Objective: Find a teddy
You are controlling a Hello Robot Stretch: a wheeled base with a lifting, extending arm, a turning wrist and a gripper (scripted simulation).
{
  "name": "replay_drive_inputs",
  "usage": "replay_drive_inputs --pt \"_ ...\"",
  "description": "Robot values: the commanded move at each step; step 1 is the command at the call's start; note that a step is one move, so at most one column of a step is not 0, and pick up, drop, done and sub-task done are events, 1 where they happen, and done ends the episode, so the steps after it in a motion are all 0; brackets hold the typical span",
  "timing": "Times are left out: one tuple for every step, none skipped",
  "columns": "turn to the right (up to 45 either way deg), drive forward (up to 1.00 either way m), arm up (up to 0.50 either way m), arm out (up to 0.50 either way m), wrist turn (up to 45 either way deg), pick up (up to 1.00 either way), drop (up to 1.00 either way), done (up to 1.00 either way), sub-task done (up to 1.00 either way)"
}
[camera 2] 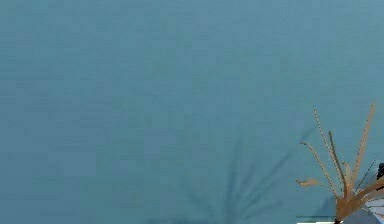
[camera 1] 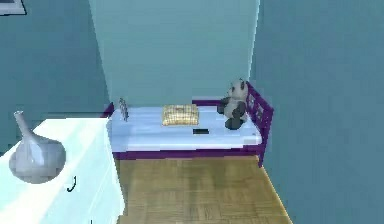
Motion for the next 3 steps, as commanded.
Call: replay_drive_inputs --pt "0.0 1.00 0.00 0.00 0.0 0.00 0.00 0.00 0.00" --pt "-18.0 0.00 0.00 0.00 0.0 0.00 0.00 0.00 0.00" --pt "0.0 0.10 0.00 0.00 0.0 0.00 0.00 0.00 0.00"
